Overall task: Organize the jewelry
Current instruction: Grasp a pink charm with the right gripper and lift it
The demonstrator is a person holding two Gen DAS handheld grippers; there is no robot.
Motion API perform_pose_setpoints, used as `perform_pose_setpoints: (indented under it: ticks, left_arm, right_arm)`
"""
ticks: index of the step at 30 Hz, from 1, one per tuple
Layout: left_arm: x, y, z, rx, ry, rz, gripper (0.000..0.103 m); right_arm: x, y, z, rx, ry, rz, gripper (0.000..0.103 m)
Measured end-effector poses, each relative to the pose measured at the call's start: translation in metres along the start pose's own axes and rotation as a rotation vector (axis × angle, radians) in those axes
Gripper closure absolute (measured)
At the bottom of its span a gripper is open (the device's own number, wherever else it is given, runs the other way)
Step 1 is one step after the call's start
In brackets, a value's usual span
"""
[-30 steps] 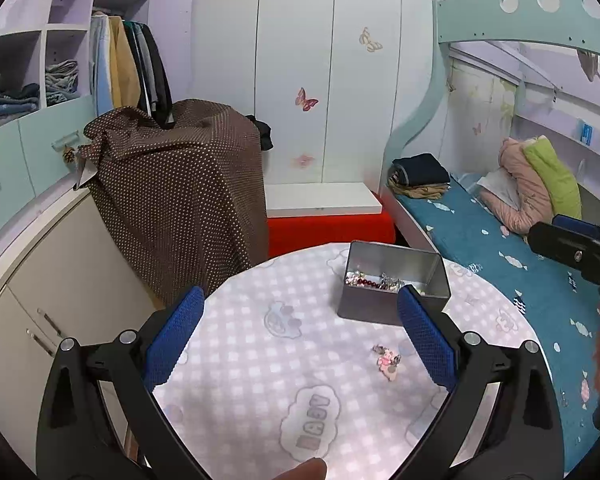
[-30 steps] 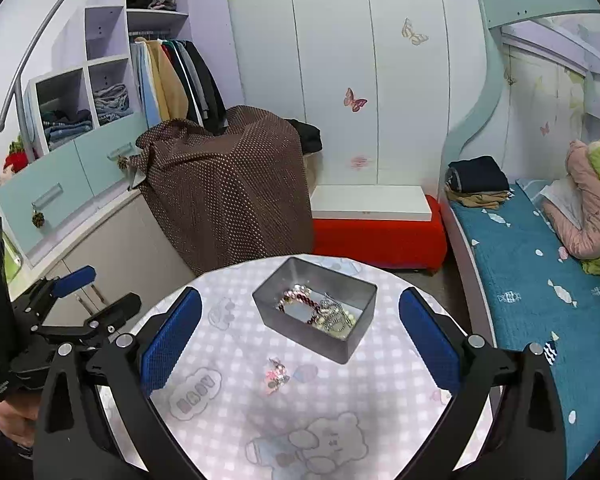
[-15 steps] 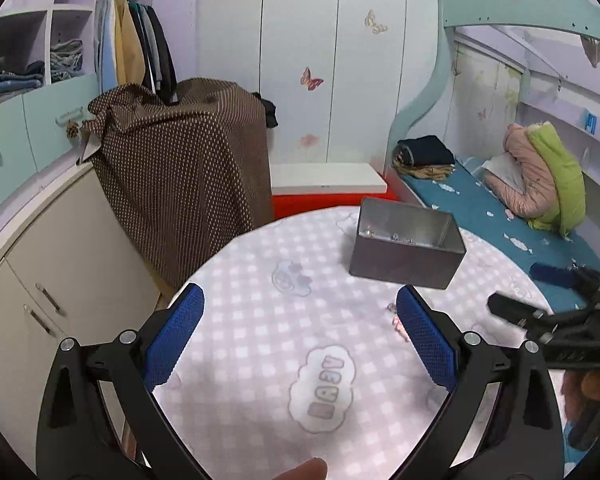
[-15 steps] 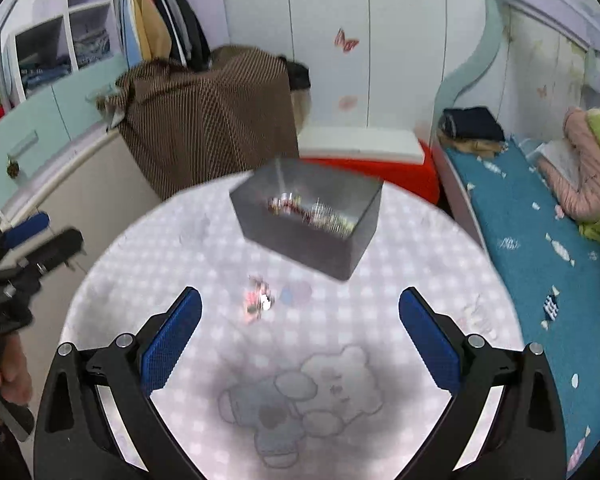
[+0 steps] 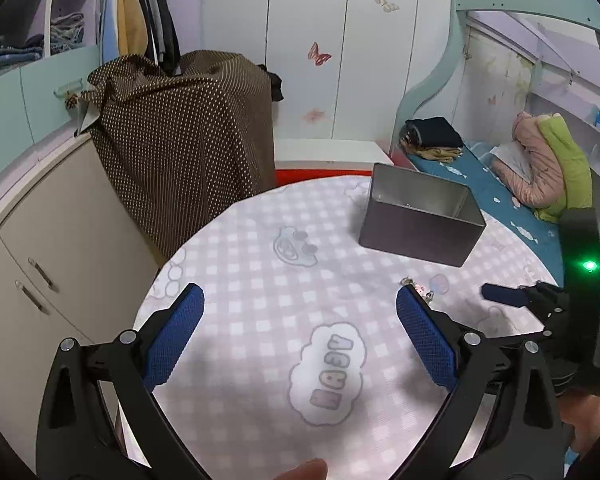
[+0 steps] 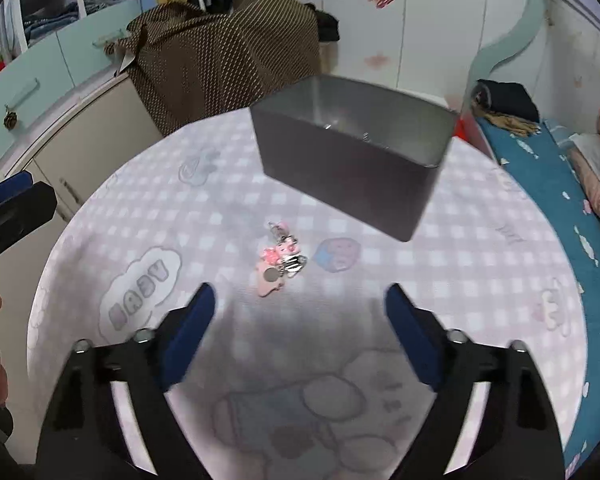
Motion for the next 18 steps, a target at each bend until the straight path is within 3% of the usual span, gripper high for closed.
perform_pose_setpoints:
  ticks: [2, 10, 13, 15, 18]
  left_arm:
    - [-0.002, -0.003, -0.002, 0.001, 0.004, -0.007, 0.006]
    - [-0.007, -0.013, -0.004, -0.001, 0.014, -0.033, 0.006]
    - [-0.007, -0.016, -0.003, -0.004, 0.015, -0.039, 0.006]
    - [-0.007, -0.017, -0.003, -0.007, 0.016, -0.041, 0.006]
    - [-0.007, -0.020, -0.002, -0.014, 0.018, -0.045, 0.006]
  right_arm:
    - [0.000, -0.007, -0.003, 0.003, 0.008, -0.014, 0.042]
    - [0.005, -0.022, -0.009, -0.019, 0.033, -0.005, 0.055]
    - [0.005, -0.023, -0.010, -0.059, 0.072, 0.003, 0.070]
    - [0.005, -0.023, -0.012, -0.059, 0.089, 0.005, 0.086]
    - [0.002, -0.022, -0.012, -0.071, 0.106, 0.006, 0.087]
Point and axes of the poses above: each gripper's, at about its wrist camera, not at the fingertips, and y roughly against the way its jaws point, z to its right, x to its top, the point moved 10 cm from there along -y, roughly the way its jaws point, and after that the axes turned 7 degrees about -z, right-handed, at the moved point
